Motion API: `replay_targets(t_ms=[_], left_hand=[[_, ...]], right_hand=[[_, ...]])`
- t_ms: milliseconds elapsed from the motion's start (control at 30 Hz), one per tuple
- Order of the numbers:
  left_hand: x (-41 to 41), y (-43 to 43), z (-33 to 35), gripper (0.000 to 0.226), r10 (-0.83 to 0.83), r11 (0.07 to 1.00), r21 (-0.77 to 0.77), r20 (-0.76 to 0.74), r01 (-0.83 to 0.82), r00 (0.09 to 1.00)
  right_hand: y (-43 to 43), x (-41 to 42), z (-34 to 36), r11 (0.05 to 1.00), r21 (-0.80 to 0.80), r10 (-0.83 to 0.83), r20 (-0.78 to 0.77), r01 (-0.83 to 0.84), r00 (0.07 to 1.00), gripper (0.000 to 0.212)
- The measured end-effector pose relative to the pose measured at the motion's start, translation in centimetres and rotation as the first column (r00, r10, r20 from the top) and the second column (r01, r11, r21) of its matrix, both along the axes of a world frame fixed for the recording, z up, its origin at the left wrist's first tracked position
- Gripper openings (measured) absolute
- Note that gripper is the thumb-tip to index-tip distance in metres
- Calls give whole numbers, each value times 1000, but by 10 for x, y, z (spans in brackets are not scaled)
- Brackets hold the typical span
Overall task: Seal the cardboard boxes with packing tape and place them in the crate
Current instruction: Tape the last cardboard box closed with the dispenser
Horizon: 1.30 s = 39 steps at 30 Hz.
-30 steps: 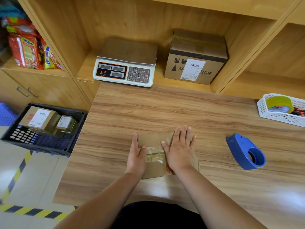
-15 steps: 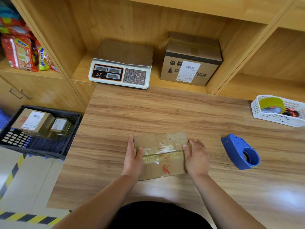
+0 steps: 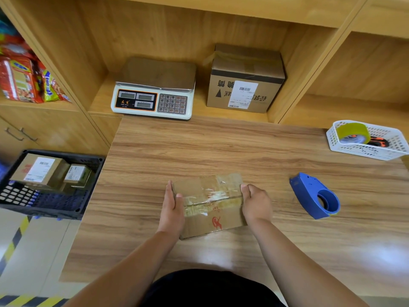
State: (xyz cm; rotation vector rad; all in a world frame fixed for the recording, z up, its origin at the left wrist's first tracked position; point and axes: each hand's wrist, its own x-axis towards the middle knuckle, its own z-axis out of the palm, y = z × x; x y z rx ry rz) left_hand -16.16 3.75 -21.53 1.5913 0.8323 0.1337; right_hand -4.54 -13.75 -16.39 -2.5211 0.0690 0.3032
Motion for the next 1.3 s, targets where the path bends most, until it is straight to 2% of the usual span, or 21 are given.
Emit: replay_targets(t_ms=[167,233,300,367,433,500,567,833,1033,1100,1133,1167,1200,1233,1300], left_hand=[[0,-1,2,53,14,1000,-24,-1,-14,1000],[1,-1,3,54,-1,1000,-14,3,1,1000],[1,0,3,54,-11,1000,1,4,11,1000],[1,2,3,55,-25,1000,8,-5,25,1000],[2,1,4,55,-29,1000,9,-10,29,1000],[2,1,5,55,-18,1000,13,-8,18,1000],[2,1,6,55,-14,1000,10,-7,14,1000],[-1,2,7,55,-31,999,34,-56,33,998],[-2,2,11,56,-58,998,26,-43,59,997],[-2,0,16,57,-69,989,130,-53,75,996],[-2,-1,21,58,-84,956,273,-95,107,992],[0,-1,25,59,-111,867,467,-156,172,982],[3,-1,28,62,-151,725,642,-205,250,967],[9,0,32,67,-222,567,756,-243,328,944],[26,-1,39,69,-416,286,819,-362,497,834]], right_hand=[[-9,-14,-9,991,57,116,41,-118,992,34],[-14,-13,-10,987,124,97,30,-100,995,31],[-13,-11,-8,991,110,75,2,-75,997,34],[-10,-13,-6,990,-69,127,108,-120,986,38],[-4,-20,-3,902,-312,366,187,-298,912,55],[5,-26,-2,736,-461,608,130,-495,783,65],[12,-28,-5,660,-504,670,60,-557,740,67],[6,-26,-9,715,-551,517,4,-429,856,77],[9,-29,-8,808,-477,363,-60,-346,930,71],[9,-28,-7,843,-441,305,-77,-307,949,76],[9,-27,-6,856,-426,288,-75,-292,955,78],[8,-26,-4,856,-418,304,-64,-303,950,78],[8,-25,-3,838,-421,364,-40,-346,931,75],[9,-23,-1,800,-438,453,-9,-411,891,69],[11,-18,1,699,-479,614,20,-531,789,59]])
